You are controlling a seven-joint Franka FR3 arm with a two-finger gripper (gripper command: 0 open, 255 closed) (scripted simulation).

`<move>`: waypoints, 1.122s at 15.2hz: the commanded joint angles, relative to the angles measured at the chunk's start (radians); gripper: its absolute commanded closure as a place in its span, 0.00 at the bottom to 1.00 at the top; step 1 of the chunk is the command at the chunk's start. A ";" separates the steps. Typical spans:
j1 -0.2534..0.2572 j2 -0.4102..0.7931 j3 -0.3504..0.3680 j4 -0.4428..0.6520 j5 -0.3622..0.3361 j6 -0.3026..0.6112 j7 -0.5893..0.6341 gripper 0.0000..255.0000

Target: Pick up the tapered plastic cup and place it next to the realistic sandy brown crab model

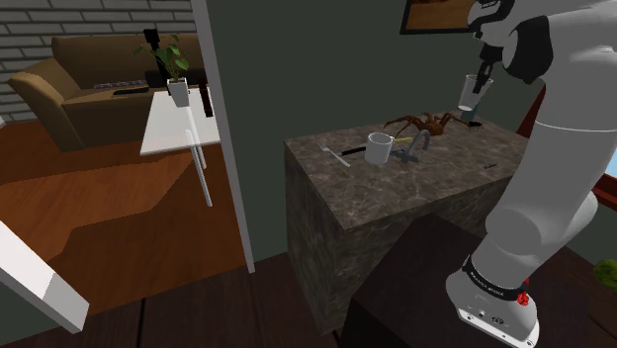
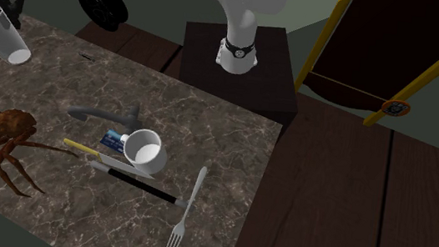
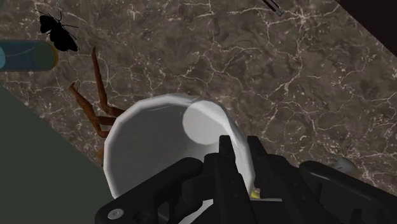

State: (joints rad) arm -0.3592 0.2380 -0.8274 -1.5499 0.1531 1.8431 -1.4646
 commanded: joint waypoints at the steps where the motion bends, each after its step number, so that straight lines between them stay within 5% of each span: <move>1: -0.006 0.011 0.002 -0.014 0.011 0.022 -0.010 1.00; 17: 0.001 0.036 0.017 -0.204 0.039 0.228 -0.028 1.00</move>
State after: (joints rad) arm -0.3568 0.2666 -0.8129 -1.7476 0.1862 2.0596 -1.4905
